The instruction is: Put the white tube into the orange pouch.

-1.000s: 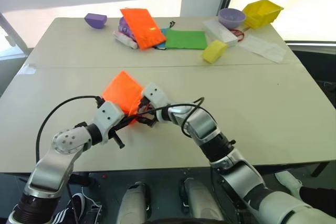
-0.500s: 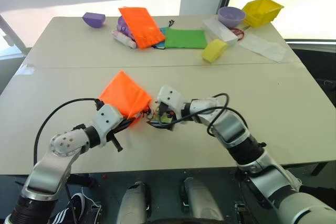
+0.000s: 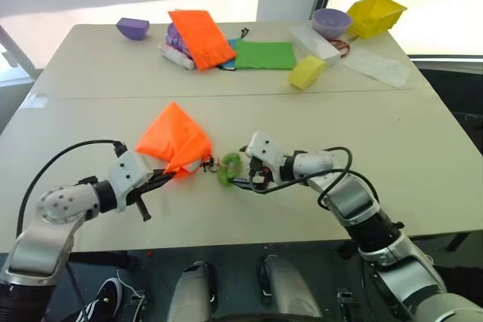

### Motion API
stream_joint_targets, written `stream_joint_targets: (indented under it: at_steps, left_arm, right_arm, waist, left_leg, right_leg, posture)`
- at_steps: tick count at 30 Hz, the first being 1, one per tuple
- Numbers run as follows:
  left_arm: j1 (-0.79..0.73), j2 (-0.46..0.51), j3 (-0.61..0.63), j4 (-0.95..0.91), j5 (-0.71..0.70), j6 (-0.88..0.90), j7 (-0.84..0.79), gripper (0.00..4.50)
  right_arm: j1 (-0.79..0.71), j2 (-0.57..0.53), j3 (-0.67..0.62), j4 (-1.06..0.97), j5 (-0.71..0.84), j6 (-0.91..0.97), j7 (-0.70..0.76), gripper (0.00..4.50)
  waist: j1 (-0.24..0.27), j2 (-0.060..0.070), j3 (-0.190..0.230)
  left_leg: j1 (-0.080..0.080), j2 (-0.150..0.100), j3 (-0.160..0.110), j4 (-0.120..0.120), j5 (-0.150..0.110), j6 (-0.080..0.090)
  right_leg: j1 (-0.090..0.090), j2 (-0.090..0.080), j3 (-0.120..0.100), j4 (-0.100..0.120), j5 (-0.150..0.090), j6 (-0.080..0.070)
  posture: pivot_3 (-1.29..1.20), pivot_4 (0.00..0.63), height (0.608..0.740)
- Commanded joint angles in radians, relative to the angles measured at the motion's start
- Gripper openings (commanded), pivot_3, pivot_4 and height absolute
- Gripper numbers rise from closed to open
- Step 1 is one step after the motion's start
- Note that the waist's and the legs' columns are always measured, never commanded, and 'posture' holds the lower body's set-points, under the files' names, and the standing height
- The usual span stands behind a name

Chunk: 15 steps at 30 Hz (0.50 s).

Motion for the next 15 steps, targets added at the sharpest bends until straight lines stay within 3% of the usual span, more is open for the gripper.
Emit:
stream_joint_targets:
  at_steps: [1,10,15]
  left_arm:
    - [0.006,0.015,0.030,-0.009,-0.007,-0.027,-0.015,0.00]
    - [0.031,0.028,0.063,-0.001,-0.009,-0.047,-0.027,0.00]
    - [0.050,0.033,0.088,0.015,-0.008,-0.064,-0.039,0.00]
  right_arm:
    - [-0.025,0.026,0.012,0.034,-0.025,-0.039,-0.002,4.48]
    - [-0.020,0.076,0.032,0.106,-0.042,-0.032,0.019,4.48]
    - [-0.014,0.091,-0.001,0.090,0.008,-0.015,0.059,2.09]
  waist:
    - [0.000,0.000,0.000]
    - [-0.001,0.000,0.000]
    - [0.000,0.000,0.000]
  left_leg:
    - [0.000,0.000,0.000,0.000,0.000,0.000]
    - [0.001,0.000,0.000,0.000,0.000,0.000]
    - [0.001,0.000,0.000,0.001,0.000,0.000]
  right_leg:
    - [0.000,0.000,0.000,0.000,0.000,0.000]
    - [0.000,0.001,0.000,0.001,0.000,0.000]
    - [0.000,0.000,0.000,0.001,0.000,0.000]
  posture:
    - [0.00,0.150,0.740]
    - [0.00,0.150,0.740]
    - [0.00,0.150,0.740]
